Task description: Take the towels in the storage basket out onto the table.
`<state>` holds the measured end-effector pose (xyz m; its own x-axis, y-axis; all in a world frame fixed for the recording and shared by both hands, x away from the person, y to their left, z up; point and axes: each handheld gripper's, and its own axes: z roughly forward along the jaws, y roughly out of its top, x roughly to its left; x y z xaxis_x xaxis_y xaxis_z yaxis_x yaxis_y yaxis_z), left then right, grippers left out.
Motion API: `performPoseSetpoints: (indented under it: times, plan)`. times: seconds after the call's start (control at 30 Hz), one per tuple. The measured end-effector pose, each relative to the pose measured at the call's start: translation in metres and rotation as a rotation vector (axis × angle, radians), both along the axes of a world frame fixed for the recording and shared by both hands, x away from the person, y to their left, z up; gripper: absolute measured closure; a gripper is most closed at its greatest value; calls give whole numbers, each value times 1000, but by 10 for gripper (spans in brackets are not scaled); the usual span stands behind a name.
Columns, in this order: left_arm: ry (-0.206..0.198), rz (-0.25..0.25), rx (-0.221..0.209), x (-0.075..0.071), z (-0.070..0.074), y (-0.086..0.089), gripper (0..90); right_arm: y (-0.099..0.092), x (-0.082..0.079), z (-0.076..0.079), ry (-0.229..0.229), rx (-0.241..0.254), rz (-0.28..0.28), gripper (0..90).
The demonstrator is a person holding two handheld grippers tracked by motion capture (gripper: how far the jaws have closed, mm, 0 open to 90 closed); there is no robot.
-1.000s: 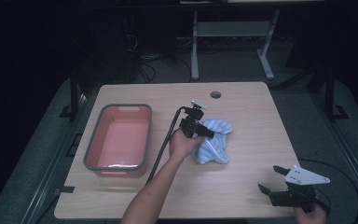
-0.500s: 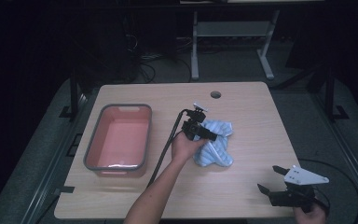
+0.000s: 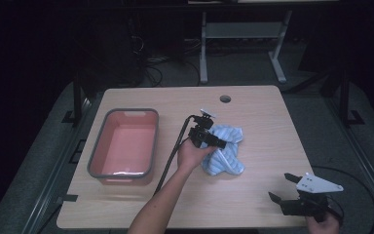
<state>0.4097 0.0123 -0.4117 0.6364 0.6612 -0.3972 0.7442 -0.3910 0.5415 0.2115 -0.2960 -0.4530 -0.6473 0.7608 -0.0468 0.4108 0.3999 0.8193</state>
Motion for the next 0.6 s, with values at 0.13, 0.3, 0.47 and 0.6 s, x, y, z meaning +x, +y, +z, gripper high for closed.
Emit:
performPoseSetpoints:
  times: [0.13, 0.3, 0.47, 0.6]
  plan:
    - [-8, 6, -13, -2, 3, 2, 457, -1, 0, 0, 3, 9, -13, 139]
    - [-24, 17, -19, -6, 8, 6, 408, -2, 0, 0, -1, 4, -18, 139]
    - [-23, 22, -45, -9, 11, 15, 355, -1, 1, 0, 3, 1, -15, 139]
    - [-26, 26, -54, -11, 12, 20, 340, 0, 2, 0, 4, -6, -12, 139]
